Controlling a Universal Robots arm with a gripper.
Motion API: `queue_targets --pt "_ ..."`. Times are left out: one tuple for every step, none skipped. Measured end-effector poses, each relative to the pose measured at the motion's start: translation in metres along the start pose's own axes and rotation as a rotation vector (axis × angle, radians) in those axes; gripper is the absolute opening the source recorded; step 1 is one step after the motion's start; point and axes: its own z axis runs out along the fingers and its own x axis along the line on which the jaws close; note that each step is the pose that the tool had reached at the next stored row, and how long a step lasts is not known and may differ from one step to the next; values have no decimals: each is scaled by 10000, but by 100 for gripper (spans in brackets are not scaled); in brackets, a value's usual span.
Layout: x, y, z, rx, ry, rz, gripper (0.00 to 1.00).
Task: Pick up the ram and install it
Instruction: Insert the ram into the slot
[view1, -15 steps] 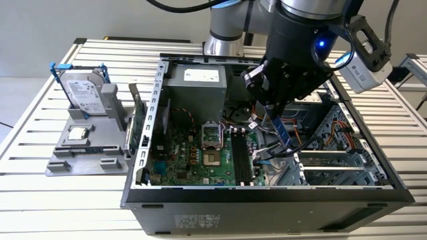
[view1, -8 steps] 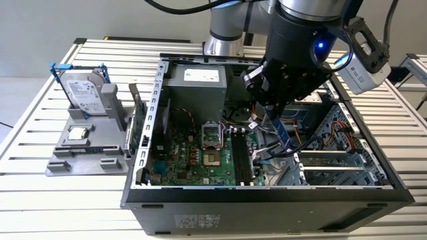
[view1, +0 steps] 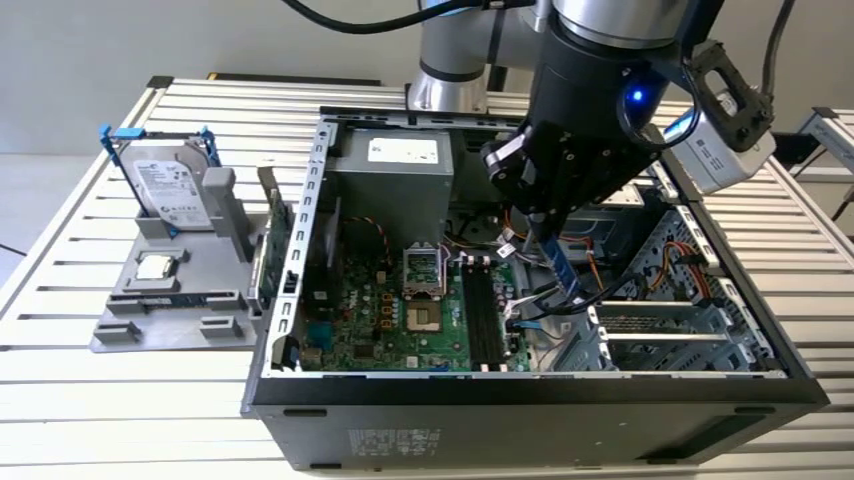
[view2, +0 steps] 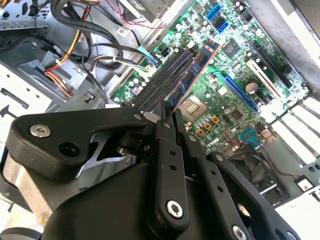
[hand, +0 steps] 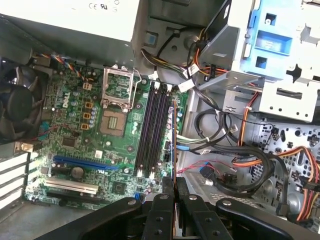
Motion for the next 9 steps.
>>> queue_targets --pt "0 3 5 0 11 12 0" --pt "0 6 10 0 20 23 0" --pt "-1 10 15 0 30 34 0" --pt "-1 14 18 2 40 43 0" --pt "-2 18 23 1 46 51 0" --pt "-2 21 27 0 47 56 0" --pt "-2 23 30 -2 46 59 0" --pt "-2 23 29 -1 47 60 0" --pt "-2 23 29 -1 47 59 0"
